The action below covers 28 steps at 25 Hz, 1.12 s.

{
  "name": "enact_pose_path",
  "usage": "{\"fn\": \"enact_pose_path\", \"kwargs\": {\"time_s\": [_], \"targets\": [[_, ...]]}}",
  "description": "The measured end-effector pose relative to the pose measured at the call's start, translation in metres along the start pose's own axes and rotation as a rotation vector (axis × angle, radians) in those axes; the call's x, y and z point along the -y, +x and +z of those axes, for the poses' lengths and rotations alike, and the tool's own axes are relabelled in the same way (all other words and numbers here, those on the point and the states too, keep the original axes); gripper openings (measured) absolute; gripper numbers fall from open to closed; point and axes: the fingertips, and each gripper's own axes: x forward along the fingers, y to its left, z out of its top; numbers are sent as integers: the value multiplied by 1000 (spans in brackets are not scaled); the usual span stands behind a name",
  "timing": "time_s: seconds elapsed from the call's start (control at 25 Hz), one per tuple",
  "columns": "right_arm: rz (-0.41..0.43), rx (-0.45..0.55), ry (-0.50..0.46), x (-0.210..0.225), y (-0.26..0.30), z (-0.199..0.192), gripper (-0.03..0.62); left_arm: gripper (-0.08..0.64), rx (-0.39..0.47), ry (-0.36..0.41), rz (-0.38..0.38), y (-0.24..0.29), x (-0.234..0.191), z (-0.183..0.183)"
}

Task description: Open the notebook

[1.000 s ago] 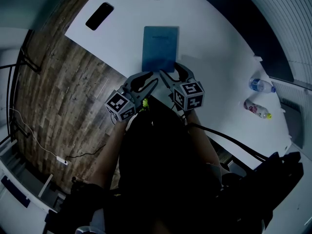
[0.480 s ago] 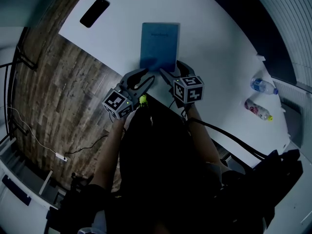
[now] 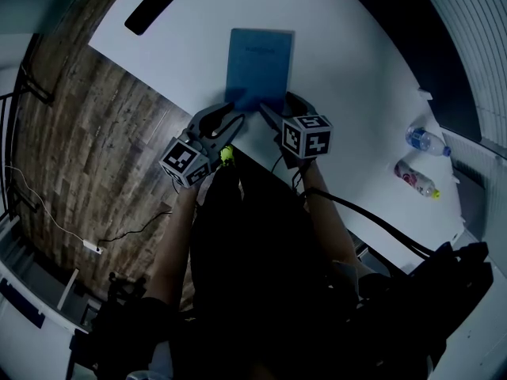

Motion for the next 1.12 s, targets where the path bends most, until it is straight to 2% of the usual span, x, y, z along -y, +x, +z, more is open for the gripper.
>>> {"fn": "enact_pose_path", "kwargs": {"time_s": [0.16, 0.32, 0.48, 0.72, 1.12], "targets": [[-9, -21, -19, -1, 6, 2, 328, 124, 19, -20, 12, -3, -1, 1], [-66, -55, -71, 3, 10, 4, 282, 124, 36, -28, 18, -6, 1, 5], [-106, -82, -93, 5, 11, 3, 267, 124, 41, -27, 32, -12, -2, 7], [-98, -72, -40, 13, 9, 3, 187, 124, 44, -39, 42, -17, -1, 5], [-65, -28, 56, 21, 5, 8, 114, 124, 41, -54, 42, -17, 4, 5]]}}
